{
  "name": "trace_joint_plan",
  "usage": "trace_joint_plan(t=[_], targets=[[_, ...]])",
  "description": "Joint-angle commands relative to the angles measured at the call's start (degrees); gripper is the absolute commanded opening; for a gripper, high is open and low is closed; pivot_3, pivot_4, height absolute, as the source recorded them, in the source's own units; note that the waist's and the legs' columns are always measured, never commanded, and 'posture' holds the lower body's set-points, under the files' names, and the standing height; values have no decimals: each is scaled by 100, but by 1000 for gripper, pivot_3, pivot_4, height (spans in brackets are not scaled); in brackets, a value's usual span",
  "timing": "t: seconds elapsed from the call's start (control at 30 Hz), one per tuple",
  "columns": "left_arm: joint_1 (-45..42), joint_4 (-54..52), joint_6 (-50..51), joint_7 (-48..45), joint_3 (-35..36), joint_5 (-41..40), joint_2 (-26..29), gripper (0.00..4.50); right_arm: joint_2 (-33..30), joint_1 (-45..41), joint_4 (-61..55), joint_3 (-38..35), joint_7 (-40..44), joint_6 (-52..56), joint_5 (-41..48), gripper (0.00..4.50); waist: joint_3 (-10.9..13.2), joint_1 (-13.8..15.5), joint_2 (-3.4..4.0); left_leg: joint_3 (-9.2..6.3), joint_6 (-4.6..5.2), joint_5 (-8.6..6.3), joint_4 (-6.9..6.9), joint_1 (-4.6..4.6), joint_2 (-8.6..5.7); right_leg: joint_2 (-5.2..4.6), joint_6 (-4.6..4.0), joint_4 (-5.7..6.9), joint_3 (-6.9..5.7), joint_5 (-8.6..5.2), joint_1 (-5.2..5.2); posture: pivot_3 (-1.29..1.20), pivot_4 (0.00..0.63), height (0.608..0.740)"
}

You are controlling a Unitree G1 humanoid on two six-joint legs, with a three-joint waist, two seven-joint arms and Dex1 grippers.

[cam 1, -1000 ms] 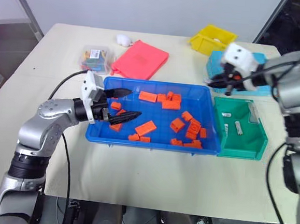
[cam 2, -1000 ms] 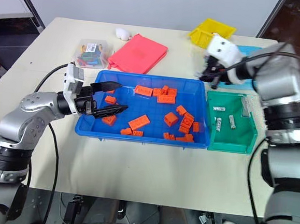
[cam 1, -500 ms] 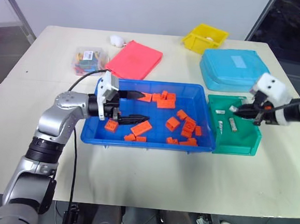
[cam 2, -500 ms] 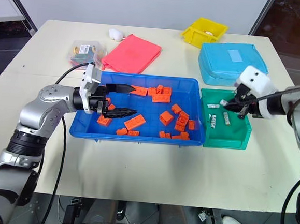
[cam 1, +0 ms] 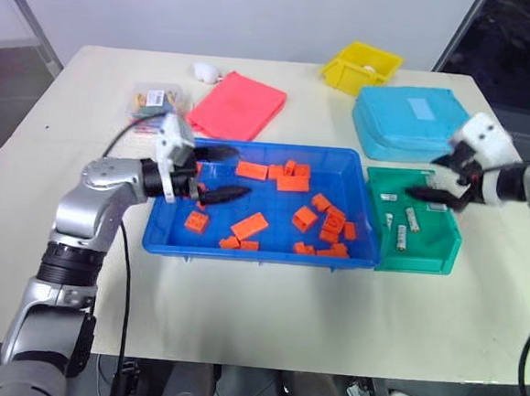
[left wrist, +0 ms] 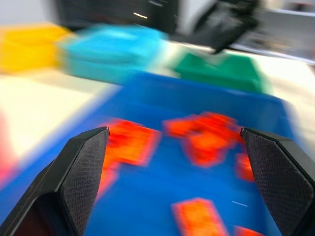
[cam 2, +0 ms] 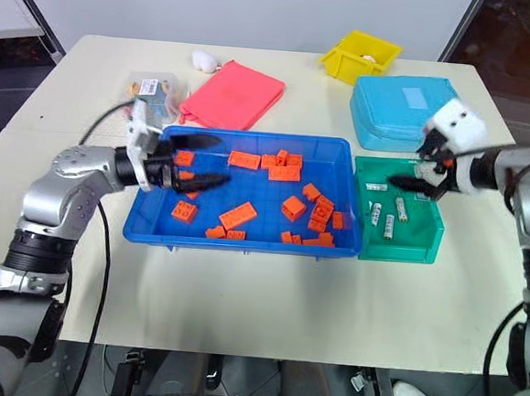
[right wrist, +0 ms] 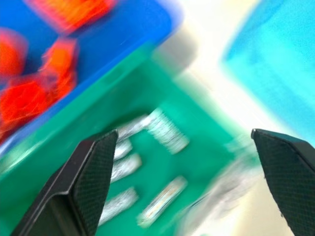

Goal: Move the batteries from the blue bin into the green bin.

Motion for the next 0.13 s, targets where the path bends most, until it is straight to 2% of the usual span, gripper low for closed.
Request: trace_joint_plan(t=[0.03, 0.13], targets=[[-67, -18, -28, 331, 745, -170, 313, 4500, -86, -146, 451, -592, -360, -319, 87, 4449, 0, 9, 0, 0, 0, 0, -4, 0, -1, -1, 0, -1, 0, 0, -1, 0, 150, 740], [202, -121, 227, 484, 1277, -367, 632, 4500, -218, 60, 757, -928, -540, -500, 130, 4449, 0, 10, 0, 1, 1, -1, -8, -1, -4, -6, 0, -3, 0, 0, -2, 0, 150, 740]])
